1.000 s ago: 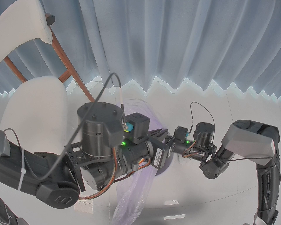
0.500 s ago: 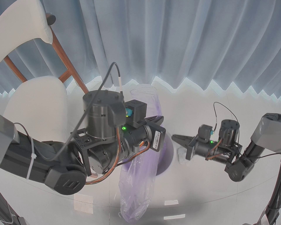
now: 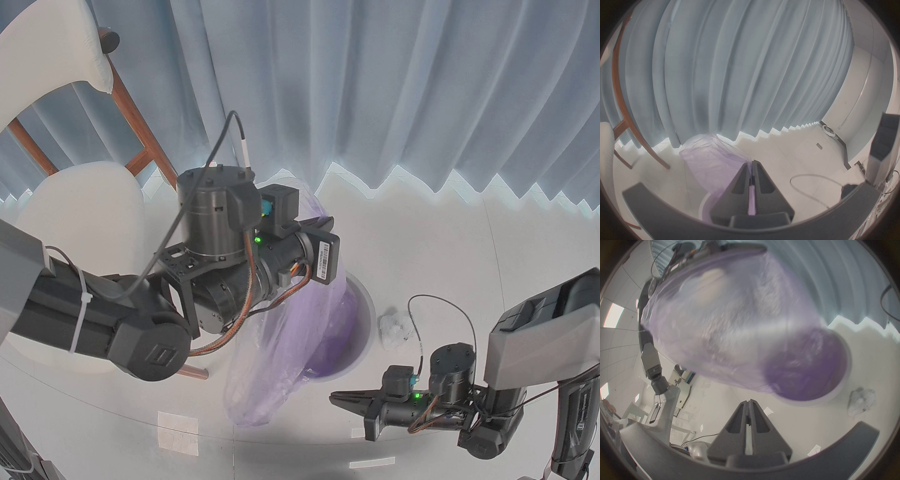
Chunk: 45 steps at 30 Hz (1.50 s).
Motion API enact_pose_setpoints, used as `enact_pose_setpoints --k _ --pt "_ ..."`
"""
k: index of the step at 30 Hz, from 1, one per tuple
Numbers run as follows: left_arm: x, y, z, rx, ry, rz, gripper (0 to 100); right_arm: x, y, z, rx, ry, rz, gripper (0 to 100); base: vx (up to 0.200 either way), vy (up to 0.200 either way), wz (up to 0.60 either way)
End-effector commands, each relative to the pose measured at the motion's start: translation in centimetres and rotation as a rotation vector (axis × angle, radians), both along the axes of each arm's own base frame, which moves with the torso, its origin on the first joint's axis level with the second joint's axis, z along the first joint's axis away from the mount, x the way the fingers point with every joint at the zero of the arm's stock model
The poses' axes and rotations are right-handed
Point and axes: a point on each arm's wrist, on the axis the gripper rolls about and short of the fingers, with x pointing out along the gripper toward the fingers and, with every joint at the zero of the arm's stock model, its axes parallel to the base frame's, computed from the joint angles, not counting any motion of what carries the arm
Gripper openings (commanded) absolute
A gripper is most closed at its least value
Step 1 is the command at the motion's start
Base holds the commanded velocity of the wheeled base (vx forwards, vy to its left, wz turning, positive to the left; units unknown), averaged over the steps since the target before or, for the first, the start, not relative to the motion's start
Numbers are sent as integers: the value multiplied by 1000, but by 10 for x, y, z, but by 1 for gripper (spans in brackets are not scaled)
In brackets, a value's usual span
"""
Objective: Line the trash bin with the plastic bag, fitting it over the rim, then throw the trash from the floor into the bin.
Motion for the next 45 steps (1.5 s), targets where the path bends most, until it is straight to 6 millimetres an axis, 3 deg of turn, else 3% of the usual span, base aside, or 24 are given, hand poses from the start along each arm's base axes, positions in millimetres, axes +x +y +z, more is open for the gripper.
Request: enact_pose_setpoints --k 1,7,19,27,32,38,45 --pt "8 -5 -1 -6 -3 5 0 -5 26 -31 -31 44 51 0 0 0 0" --pt "6 -6 -1 -9 -1 4 0 4 54 -35 25 24 42 0 0 0 0" --pt "7 -10 -6 1 7 -2 0 -3 87 -43 74 24 104 0 0 0 0" --pt "6 -9 -6 1 9 -2 0 13 111 -42 145 -28 32 0 0 0 0" --pt "7 -8 -6 1 9 1 0 23 112 -31 197 -34 -72 0 0 0 0" --pt "8 -9 -9 13 15 2 0 56 87 -12 238 -80 -199 0 0 0 0" --pt "6 -4 -22 45 45 7 0 81 72 -6 264 -119 -284 0 0 0 0"
